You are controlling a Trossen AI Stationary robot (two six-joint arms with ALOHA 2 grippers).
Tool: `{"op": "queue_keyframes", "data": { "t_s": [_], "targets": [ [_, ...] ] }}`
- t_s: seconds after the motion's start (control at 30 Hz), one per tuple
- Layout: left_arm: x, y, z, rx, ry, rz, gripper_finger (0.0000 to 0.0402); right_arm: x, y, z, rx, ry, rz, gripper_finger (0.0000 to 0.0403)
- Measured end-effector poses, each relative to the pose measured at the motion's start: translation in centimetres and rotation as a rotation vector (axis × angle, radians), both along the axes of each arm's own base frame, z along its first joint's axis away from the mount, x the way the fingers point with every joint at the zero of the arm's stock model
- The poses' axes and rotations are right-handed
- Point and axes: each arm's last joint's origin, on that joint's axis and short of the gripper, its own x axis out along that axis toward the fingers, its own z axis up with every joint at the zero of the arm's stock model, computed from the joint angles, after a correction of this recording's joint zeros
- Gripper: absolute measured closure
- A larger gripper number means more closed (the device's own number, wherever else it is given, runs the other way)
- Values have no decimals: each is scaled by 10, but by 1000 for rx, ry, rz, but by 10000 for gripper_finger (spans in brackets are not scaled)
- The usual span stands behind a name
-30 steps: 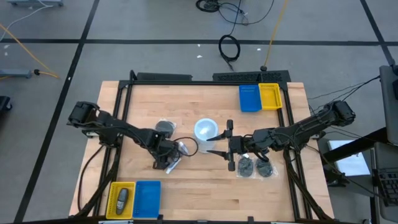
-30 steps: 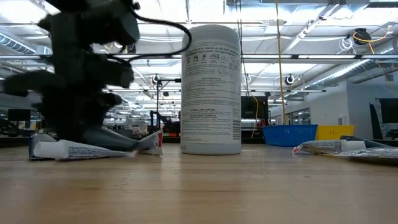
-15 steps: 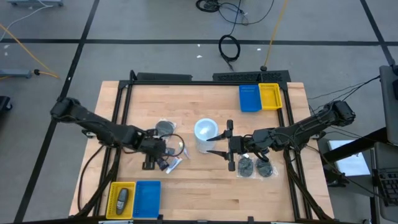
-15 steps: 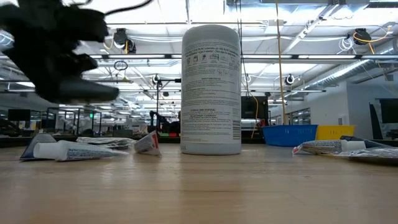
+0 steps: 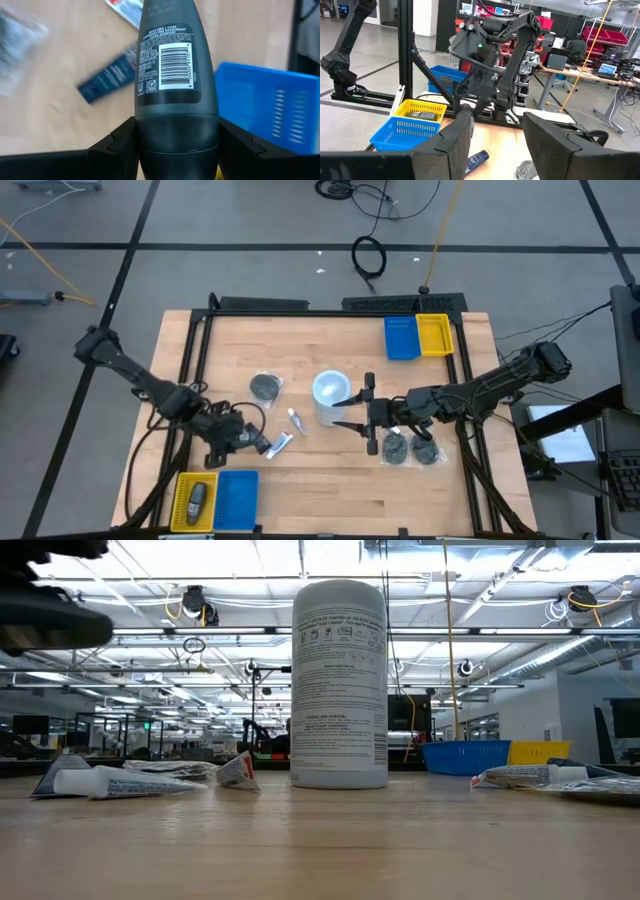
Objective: Pick & Place Travel size toiletries
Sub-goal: Put the black roll-on bottle into the bottom yellow bin
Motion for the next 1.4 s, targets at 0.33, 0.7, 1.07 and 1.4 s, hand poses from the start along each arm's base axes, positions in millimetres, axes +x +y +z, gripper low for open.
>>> {"op": "queue_keyframes", "data": {
  "t_s": [0.33,0.7,1.07,1.4],
  "targets": [
    [-24,-31,-1,-201,224,81,208,0,0,0,1,-3,0,232],
    [-58,-59,0,-306,453,199,208,0,0,0,1,-3,0,232],
    [-66,-71,3,-391,541,328,208,0,0,0,-1,-3,0,232],
    [-60,-86,-7,-399,593,361,208,0,0,0,-3,-3,0,232]
  ]
}}
